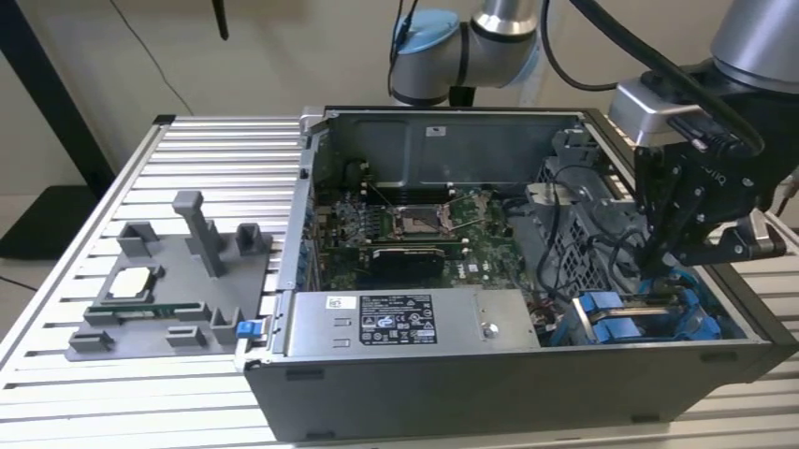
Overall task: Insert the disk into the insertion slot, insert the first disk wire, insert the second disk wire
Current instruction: 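Insert the second disk wire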
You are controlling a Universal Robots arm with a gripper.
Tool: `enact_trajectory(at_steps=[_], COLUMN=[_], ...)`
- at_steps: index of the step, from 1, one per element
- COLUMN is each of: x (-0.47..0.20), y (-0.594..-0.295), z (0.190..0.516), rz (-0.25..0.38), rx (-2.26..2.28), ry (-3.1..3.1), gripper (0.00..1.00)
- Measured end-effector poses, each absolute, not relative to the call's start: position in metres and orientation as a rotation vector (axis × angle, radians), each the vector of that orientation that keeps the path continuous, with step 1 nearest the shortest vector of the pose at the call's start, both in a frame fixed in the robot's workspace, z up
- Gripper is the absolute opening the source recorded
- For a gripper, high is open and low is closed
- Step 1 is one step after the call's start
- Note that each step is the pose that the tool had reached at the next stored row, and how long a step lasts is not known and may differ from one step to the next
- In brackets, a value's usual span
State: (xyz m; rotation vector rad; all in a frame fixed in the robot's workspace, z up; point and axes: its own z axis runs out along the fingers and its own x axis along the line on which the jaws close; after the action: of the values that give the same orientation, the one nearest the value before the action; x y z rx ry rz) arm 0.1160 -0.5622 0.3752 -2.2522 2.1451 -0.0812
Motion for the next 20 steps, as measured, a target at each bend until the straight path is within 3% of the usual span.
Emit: enact_trajectory(at_steps=[10,14,20], x=[0.1159,0.1158,0.1184], y=[-0.5677,-0.5677,-0.5696], z=[0.3728,0.3725,0.3700], rz=[-0.039,0.014,0.018], rx=[-2.193,-2.145,-2.143], ry=[2.197,2.198,2.199], gripper=[0.00,0.00,0.00])
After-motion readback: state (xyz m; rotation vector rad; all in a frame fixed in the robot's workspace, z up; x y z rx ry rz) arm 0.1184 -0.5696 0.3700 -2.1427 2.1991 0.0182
